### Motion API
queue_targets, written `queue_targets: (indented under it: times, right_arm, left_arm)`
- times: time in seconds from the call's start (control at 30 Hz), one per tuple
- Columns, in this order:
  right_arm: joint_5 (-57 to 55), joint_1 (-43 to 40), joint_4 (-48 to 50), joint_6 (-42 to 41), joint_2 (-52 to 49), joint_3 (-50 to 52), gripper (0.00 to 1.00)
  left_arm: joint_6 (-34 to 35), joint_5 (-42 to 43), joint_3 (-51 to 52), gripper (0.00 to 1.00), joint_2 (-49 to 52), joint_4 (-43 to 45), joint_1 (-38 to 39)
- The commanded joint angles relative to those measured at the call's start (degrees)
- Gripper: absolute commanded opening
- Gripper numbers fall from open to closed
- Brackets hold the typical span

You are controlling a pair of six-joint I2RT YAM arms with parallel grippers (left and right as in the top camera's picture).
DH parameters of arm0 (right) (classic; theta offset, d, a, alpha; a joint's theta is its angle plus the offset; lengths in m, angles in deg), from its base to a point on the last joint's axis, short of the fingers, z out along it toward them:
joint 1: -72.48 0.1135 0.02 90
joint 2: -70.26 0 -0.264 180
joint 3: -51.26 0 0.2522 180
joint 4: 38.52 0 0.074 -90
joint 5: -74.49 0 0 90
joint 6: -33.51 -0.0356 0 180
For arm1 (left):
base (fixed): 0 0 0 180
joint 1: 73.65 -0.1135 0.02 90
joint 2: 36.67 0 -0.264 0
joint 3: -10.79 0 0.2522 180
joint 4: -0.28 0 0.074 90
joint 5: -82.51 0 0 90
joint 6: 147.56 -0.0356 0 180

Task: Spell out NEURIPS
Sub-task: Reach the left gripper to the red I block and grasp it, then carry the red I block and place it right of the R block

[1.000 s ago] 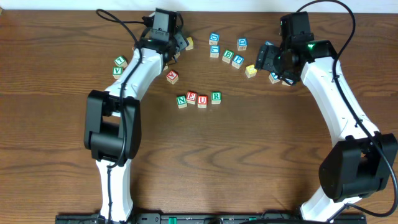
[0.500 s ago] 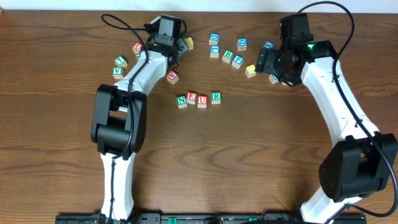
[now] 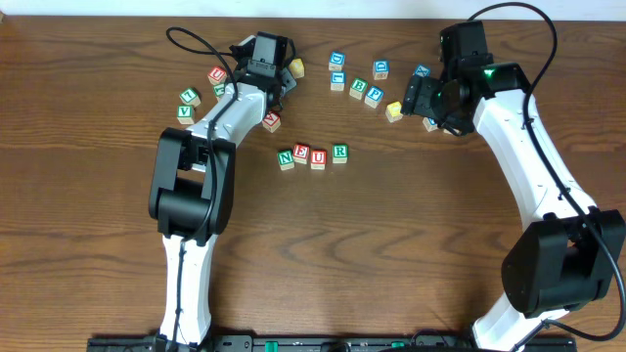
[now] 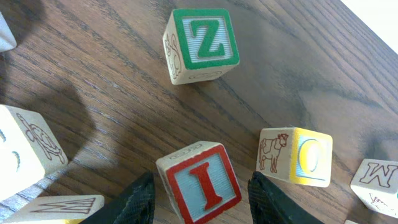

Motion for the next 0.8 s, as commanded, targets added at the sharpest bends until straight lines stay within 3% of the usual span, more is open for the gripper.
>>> queue_targets:
  times: [0.0, 0.77]
  right_arm:
    - [0.07, 0.33, -0.13, 0.87, 0.33, -1.01, 0.89]
    - [0.07, 0.33, -0.26, 1.9, 0.33, -1.01, 0.9]
  left_arm:
    - [0.31, -1.09, 0.39, 0.48, 0.94, 0.11, 0.79]
    - [-0.79, -2.58, 0.39, 0.48, 2.93, 1.27, 0.63]
